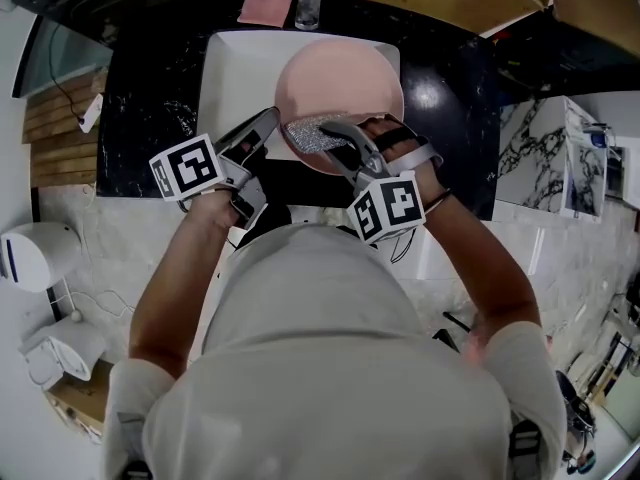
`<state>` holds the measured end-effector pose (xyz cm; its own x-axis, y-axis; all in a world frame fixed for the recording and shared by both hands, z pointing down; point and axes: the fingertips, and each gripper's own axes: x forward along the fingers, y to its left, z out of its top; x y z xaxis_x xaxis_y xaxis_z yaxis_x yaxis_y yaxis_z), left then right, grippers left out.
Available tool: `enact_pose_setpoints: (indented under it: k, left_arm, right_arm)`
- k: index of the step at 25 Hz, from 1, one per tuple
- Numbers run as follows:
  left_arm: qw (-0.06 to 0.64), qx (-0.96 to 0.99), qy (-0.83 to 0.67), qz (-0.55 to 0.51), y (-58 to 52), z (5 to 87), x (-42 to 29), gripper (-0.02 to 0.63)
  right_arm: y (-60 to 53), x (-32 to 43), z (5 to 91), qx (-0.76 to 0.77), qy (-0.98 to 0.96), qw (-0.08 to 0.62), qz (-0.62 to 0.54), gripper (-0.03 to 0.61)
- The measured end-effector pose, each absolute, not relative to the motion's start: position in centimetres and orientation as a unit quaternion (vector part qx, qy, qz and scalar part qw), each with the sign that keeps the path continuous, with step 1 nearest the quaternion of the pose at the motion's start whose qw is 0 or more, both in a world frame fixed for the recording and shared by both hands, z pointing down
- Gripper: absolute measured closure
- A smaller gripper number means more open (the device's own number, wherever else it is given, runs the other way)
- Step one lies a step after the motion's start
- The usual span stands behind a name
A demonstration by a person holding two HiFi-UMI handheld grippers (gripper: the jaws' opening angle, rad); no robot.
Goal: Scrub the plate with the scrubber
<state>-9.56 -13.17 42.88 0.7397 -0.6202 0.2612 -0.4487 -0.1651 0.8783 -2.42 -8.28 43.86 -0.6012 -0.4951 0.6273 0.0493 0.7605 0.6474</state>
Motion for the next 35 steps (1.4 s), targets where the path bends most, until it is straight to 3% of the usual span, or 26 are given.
enact_pose_setpoints:
  k: [17, 35]
  left_arm:
    - [0.566, 0.736, -0.354, -0.117, -14.1, 43.1, -11.6, 0.567]
    - [0.557, 0.728, -0.397, -0.053, -14.4, 47.4, -15.5, 0.566]
  right_arm:
    - [-5.1, 2.9, 45.2, 0.115, -0.846, 0.45, -0.263, 0.499]
    - [-10.1, 9.5, 42.9, 0.371, -0.879, 0.296, 0.042, 0.499]
